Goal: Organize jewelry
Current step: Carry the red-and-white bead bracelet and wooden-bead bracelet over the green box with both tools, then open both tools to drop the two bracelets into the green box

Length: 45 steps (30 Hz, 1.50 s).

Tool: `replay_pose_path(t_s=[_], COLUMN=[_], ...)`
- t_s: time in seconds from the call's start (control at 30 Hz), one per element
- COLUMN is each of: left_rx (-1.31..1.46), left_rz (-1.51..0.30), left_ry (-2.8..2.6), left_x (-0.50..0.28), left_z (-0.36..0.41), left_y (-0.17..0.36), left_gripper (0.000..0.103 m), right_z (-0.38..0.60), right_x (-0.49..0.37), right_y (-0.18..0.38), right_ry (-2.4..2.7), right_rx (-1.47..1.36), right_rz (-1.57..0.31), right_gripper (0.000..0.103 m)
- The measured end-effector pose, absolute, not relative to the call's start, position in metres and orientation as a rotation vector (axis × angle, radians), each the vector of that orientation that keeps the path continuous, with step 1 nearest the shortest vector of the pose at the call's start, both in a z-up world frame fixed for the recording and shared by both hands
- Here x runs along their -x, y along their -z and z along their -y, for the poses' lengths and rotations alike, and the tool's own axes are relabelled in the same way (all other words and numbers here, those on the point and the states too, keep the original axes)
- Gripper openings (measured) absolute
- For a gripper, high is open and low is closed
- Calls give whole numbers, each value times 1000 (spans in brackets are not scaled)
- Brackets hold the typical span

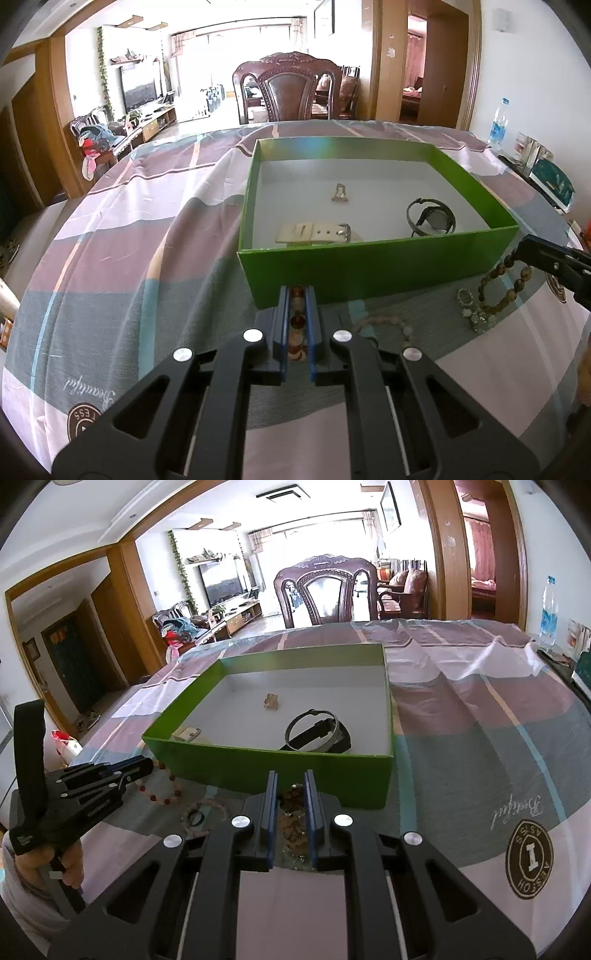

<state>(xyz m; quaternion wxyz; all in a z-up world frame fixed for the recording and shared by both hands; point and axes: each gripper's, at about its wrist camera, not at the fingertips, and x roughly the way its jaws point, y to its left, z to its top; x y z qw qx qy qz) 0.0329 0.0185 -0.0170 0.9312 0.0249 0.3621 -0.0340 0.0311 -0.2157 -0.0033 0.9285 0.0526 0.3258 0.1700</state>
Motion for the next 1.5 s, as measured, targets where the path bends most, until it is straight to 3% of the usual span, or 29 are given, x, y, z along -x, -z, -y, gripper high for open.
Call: replay_pose_path(t_s=[0.27, 0.57, 0.73, 0.93, 0.97, 1.0, 1.07, 1.1, 1.43, 1.5], left_rx=[-41, -102, -98, -122, -121, -119, -107, -96, -202, -227], left_rz=[-660, -549, -584, -647, -657, -666, -672, -673, -792, -819], left_ry=[101, 67, 81, 68, 68, 68, 67, 72, 197, 208], left_x=[-19, -45, -82, -113, -117, -120, -119, -116, -56, -52], left_z=[-22, -15, -7, 0, 0, -1, -4, -6, 20, 25], left_y=[-41, -93, -84, -51, -47, -45, -43, -43, -13, -2], left_gripper=[8, 9, 9, 9, 10, 25, 50, 51, 51, 51], right_z=[226, 213, 203, 187, 186, 185, 187, 190, 201, 197], right_x=[-33, -43, -83, -123, -127, -128, -124, -119, -53, -49], right_y=[-20, -82, -77, -32, -26, -24, -23, -26, -27, -13], right_ry=[-393, -363, -345, -325, -326, -327, -328, -333, -334, -322], right_rx=[-202, -49, -33, -25, -24, -25, -44, -59, 35, 86], right_rz=[-670, -546, -576, -713, -729, -739, -744, -735, -732, -783], right_gripper=[14, 14, 14, 14, 15, 18, 51, 56, 57, 40])
